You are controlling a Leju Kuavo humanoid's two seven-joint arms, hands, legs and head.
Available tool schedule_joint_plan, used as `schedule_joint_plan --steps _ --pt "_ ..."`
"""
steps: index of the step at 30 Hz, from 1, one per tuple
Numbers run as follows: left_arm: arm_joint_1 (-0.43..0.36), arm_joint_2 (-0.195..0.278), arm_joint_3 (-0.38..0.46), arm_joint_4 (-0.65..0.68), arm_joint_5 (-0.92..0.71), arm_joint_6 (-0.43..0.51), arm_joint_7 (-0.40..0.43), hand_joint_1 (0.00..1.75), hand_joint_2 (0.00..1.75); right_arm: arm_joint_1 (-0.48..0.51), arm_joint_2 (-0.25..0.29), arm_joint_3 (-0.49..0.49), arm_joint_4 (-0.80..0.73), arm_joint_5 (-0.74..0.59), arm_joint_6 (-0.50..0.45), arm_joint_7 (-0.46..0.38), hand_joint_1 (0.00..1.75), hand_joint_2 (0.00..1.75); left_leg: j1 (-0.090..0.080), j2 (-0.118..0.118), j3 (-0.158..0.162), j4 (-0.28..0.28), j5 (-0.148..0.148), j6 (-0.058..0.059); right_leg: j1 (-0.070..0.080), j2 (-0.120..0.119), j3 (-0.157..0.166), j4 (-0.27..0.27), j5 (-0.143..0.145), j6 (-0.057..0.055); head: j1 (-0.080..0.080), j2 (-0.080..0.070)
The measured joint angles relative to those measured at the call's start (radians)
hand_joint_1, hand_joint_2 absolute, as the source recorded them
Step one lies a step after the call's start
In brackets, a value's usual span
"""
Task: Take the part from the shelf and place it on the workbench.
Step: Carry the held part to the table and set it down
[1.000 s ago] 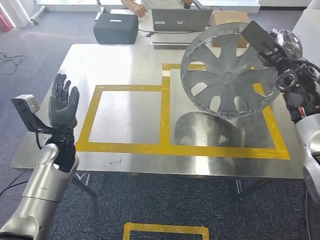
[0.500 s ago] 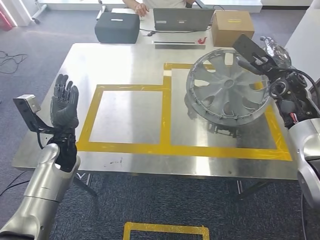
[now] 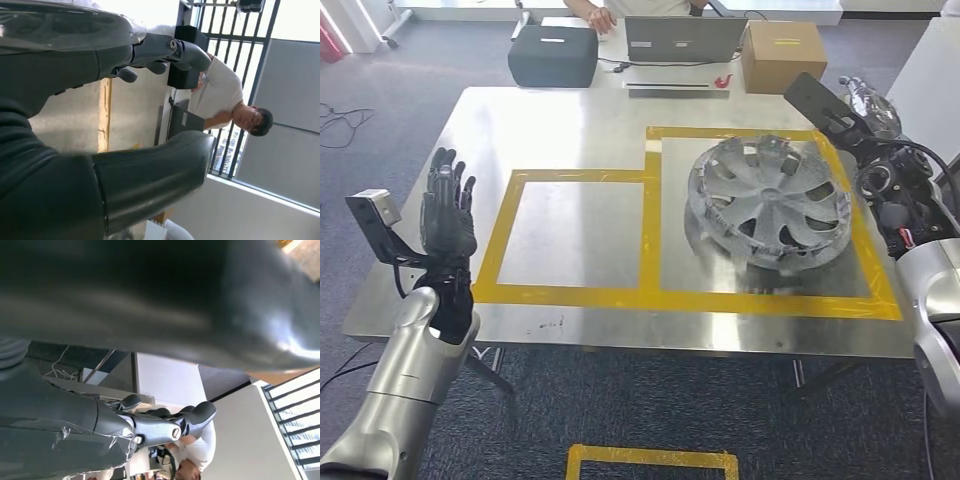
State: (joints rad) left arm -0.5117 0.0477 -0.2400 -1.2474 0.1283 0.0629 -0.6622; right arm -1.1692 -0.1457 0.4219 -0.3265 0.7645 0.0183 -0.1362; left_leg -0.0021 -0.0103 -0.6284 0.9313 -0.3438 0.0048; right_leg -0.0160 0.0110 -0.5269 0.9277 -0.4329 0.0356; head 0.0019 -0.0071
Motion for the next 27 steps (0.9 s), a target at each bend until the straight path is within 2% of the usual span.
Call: schedule_joint_plan --steps 8,13,18,23,27 --pt "0.001 0.0 0.0 0.0 -0.003 0.003 0.0 0.0 0.0 0.002 0.0 -0.004 0.0 -0.029 -0.027 -0.034 0.0 0.0 0.0 0.0 0.0 0.0 0.0 0.0 0.0 0.0 0.0 0.0 0.0 0.0 0.0 0.0" --pt "0.013 0.001 0.0 0.0 -0.005 0.016 0.003 0.0 0.0 0.002 0.002 -0.044 -0.007 -0.183 -0.064 -0.155 0.0 0.0 0.0 -0.001 0.0 0.0 0.0 0.0 0.0 -0.001 0.001 0.0 0.0 0.0 0.0 0.0" --pt "0.027 0.006 0.0 0.0 -0.006 0.025 0.008 0.0 0.0 0.022 0.019 -0.1 -0.059 -0.362 -0.049 -0.287 0.0 0.0 0.0 -0.001 0.0 0.0 0.0 0.0 0.0 -0.001 0.001 0.0 0.0 0.0 0.0 0.0" --pt "0.041 0.016 0.005 -0.008 -0.008 0.037 0.032 0.0 0.0 0.115 0.035 -0.129 -0.199 -0.533 -0.021 -0.266 0.0 0.0 0.0 -0.001 0.0 0.0 0.0 0.0 0.001 -0.002 0.001 0.0 0.0 0.0 0.0 0.0" --pt "0.053 0.025 0.011 -0.018 -0.012 0.039 0.041 0.0 0.0 0.183 0.037 -0.135 -0.309 -0.584 -0.02 -0.239 0.0 0.0 0.0 -0.001 0.0 0.0 0.0 0.0 0.001 -0.002 0.001 0.0 0.0 0.0 0.0 0.0"
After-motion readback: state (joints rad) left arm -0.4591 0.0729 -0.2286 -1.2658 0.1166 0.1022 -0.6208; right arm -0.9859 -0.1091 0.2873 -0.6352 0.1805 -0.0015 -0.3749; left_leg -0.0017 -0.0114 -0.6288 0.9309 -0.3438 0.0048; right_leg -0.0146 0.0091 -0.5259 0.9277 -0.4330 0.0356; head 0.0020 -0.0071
